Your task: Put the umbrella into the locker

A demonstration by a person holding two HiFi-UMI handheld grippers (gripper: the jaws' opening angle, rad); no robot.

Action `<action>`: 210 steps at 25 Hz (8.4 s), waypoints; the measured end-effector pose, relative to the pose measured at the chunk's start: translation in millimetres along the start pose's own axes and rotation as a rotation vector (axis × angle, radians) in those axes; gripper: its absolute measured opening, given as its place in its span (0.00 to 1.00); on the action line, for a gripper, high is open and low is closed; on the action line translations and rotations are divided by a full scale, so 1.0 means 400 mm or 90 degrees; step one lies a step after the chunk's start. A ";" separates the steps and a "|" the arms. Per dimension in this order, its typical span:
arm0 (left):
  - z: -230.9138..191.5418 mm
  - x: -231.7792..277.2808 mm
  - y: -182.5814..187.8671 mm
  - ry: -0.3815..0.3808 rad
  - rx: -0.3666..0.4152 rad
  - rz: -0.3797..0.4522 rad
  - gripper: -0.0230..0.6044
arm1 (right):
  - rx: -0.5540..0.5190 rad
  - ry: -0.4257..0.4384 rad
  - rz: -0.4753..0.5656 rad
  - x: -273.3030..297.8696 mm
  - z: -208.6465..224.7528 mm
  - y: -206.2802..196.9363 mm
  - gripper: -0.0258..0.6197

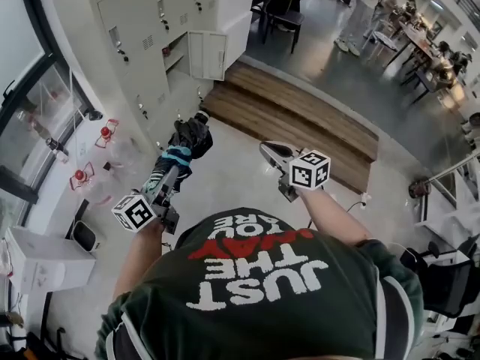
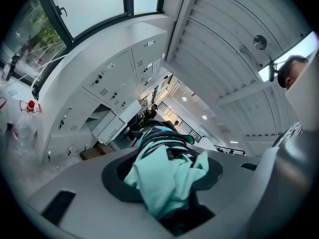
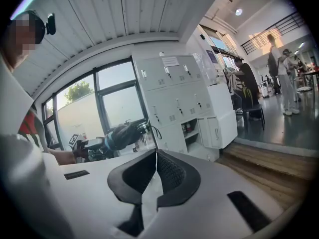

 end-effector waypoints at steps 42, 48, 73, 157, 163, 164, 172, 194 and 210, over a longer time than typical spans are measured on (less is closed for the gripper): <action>-0.618 1.289 0.304 0.172 -0.145 0.133 0.38 | 0.025 0.235 -0.077 0.976 1.340 0.572 0.09; -0.730 1.321 0.321 0.220 -0.172 0.145 0.38 | 0.026 0.283 -0.115 1.131 1.369 0.575 0.09; -1.271 1.267 0.158 0.257 -0.439 0.061 0.38 | 0.046 0.233 -0.273 1.535 1.215 0.299 0.09; -2.010 1.576 -0.024 0.534 -0.180 0.132 0.38 | 0.033 0.309 -0.345 1.749 1.295 -0.243 0.09; -2.021 1.586 -0.006 0.570 -0.042 0.018 0.38 | 0.035 0.304 -0.348 1.737 1.307 -0.250 0.10; -2.023 1.586 -0.006 0.575 -0.017 -0.004 0.38 | 0.036 0.304 -0.347 1.736 1.306 -0.251 0.10; -2.042 1.602 -0.022 0.603 0.074 -0.095 0.39 | 0.040 0.302 -0.346 1.732 1.312 -0.258 0.10; -2.160 1.612 0.004 0.644 0.139 -0.176 0.40 | 0.054 0.297 -0.352 1.731 1.355 -0.286 0.09; -2.199 1.612 0.026 0.648 0.126 -0.177 0.41 | 0.065 0.304 -0.356 1.724 1.342 -0.301 0.09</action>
Point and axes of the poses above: the fingertips, and each gripper's own axes: x forward along the fingers, z to its right, y out of its top, the point moved 5 cm from there along -x, backward along the fingers
